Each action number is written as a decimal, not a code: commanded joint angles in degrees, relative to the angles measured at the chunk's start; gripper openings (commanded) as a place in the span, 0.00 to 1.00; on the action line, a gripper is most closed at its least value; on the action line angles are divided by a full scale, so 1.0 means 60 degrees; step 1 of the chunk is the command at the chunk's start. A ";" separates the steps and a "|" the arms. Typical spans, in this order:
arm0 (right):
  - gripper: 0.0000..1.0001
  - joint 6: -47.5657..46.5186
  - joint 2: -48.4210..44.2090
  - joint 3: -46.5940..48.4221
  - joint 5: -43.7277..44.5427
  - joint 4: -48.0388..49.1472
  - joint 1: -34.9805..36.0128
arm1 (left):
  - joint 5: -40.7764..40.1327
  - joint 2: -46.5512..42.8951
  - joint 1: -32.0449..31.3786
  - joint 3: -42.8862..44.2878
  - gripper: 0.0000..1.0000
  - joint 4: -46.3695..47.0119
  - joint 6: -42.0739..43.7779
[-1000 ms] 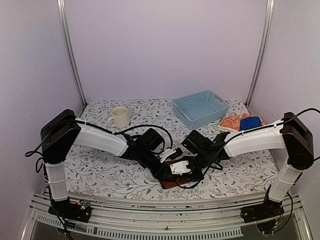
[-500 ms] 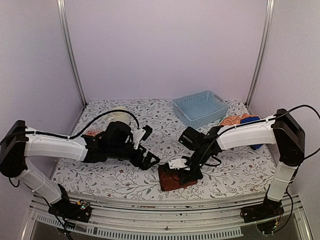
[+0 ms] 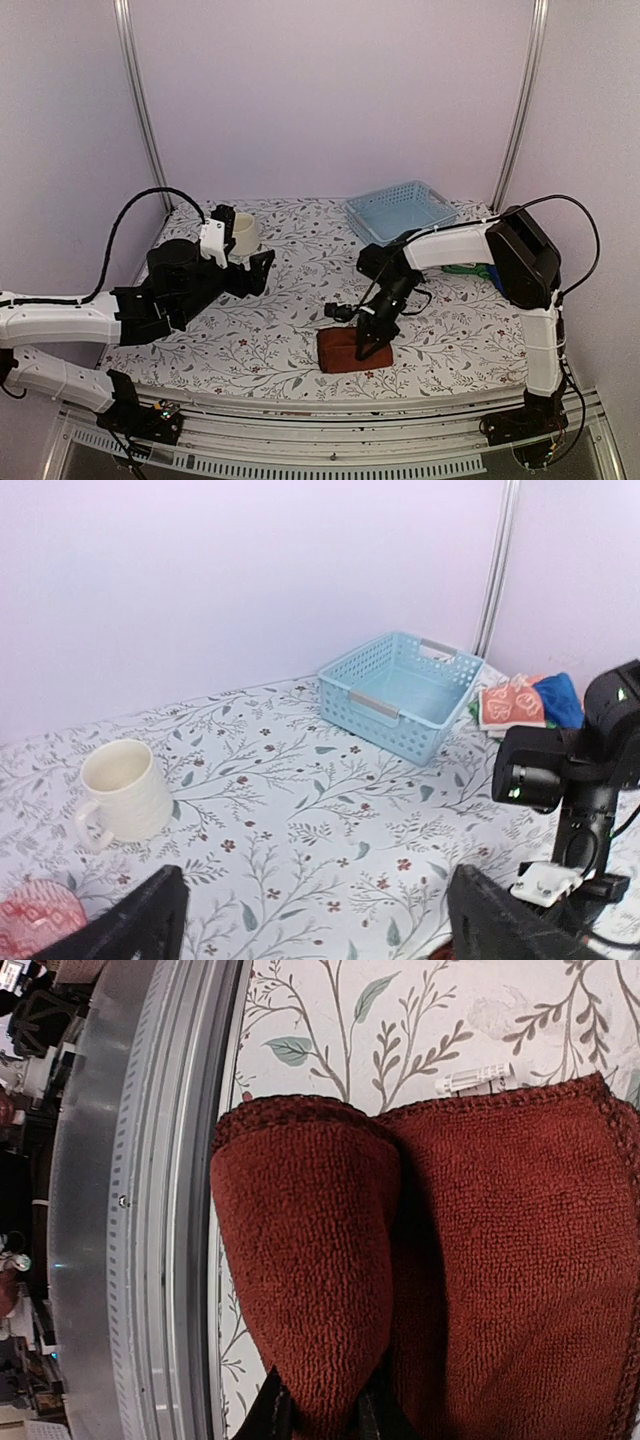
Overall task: Roll the towels
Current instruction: Roll the towel at the center of the board.
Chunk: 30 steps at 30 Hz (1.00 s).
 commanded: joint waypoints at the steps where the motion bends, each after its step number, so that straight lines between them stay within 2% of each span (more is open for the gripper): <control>1: 0.13 -0.0465 0.1543 0.0878 -0.0301 -0.1580 -0.0248 | 0.1189 0.0504 0.0026 0.0324 0.82 0.0137 0.1693; 3: 0.13 -0.0488 0.1929 0.1238 -0.0273 -0.1884 -0.0305 | 0.1999 0.0841 -0.0329 0.0727 0.65 -0.0931 0.2107; 5: 0.12 -0.0407 0.2472 0.1517 -0.0117 -0.2051 -0.0317 | 0.1782 0.1207 -0.0972 0.1020 0.59 -0.1606 0.2330; 7: 0.12 -0.0207 0.2852 0.1765 0.0014 -0.2149 -0.0343 | 0.1525 0.1312 -0.1813 0.0772 0.60 -0.1520 0.2709; 9: 0.12 -0.0016 0.3114 0.1926 0.0085 -0.2120 -0.0358 | 0.1452 0.1366 -0.2643 0.0394 0.66 -0.1202 0.3129; 11: 0.13 0.0139 0.3254 0.1992 0.0104 -0.2109 -0.0383 | 0.1283 0.1571 -0.3163 0.0325 0.65 -0.1185 0.3331; 16: 0.13 0.0142 0.3357 0.2059 0.0131 -0.2087 -0.0406 | 0.1911 0.2643 -0.3400 0.0799 0.65 -0.1321 0.3788; 19: 0.13 0.0170 0.3350 0.2047 0.0191 -0.2051 -0.0406 | 0.2702 0.3908 -0.3428 0.1823 0.58 -0.2209 0.4218; 21: 0.13 0.0205 0.3328 0.2046 0.0208 -0.2022 -0.0406 | 0.2770 0.4757 -0.3494 0.2540 0.55 -0.3084 0.4324; 30: 0.13 0.0287 0.3233 0.2013 0.0255 -0.1933 -0.0405 | 0.2131 0.6778 -0.3520 0.3851 0.56 -0.3529 0.5229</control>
